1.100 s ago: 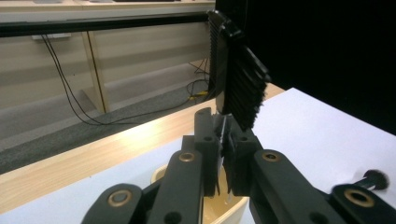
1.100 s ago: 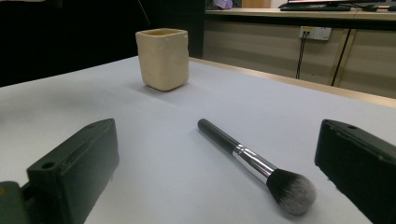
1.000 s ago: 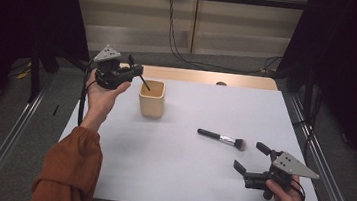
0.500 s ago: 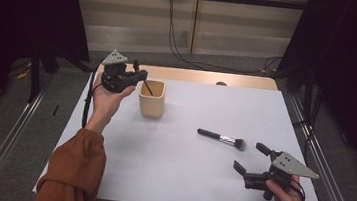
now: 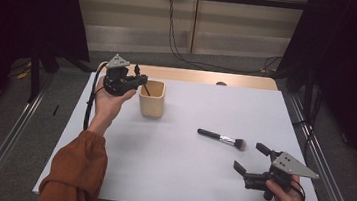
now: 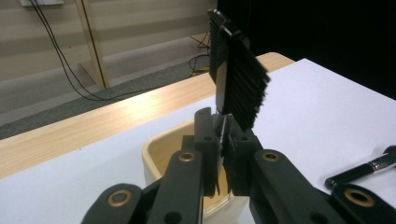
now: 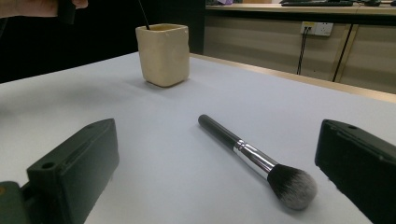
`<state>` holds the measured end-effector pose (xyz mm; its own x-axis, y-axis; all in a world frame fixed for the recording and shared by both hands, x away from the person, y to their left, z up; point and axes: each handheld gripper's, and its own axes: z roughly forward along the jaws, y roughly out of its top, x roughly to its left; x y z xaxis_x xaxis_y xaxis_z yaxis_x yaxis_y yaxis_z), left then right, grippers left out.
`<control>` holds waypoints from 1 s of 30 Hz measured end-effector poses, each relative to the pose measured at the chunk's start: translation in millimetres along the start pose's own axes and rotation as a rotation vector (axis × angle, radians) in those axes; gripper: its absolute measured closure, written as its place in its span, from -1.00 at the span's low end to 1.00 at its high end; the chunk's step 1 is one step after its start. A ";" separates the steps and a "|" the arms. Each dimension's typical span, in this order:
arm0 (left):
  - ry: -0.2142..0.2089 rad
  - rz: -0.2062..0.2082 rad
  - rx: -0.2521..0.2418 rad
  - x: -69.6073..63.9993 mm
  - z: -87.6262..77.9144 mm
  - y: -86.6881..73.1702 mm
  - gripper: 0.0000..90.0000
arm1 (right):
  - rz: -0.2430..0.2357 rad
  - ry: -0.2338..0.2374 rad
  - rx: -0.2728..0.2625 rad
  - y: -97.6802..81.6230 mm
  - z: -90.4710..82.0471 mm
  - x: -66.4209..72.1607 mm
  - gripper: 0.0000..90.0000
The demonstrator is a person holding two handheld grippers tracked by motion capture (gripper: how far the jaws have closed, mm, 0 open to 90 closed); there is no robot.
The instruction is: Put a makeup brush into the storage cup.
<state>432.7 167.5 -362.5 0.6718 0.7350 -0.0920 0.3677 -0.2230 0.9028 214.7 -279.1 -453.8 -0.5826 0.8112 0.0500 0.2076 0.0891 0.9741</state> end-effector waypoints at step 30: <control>0.010 -0.035 0.056 3.4 14.6 -22.6 0.89 | 0.000 0.002 0.000 0.2 -0.2 0.4 -1.00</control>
<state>436.1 165.7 -389.3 0.6513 0.7495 -0.1184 0.4266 -0.2326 0.8740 214.3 -278.9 -453.6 -0.5845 0.8098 0.0503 0.2075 0.0892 0.9742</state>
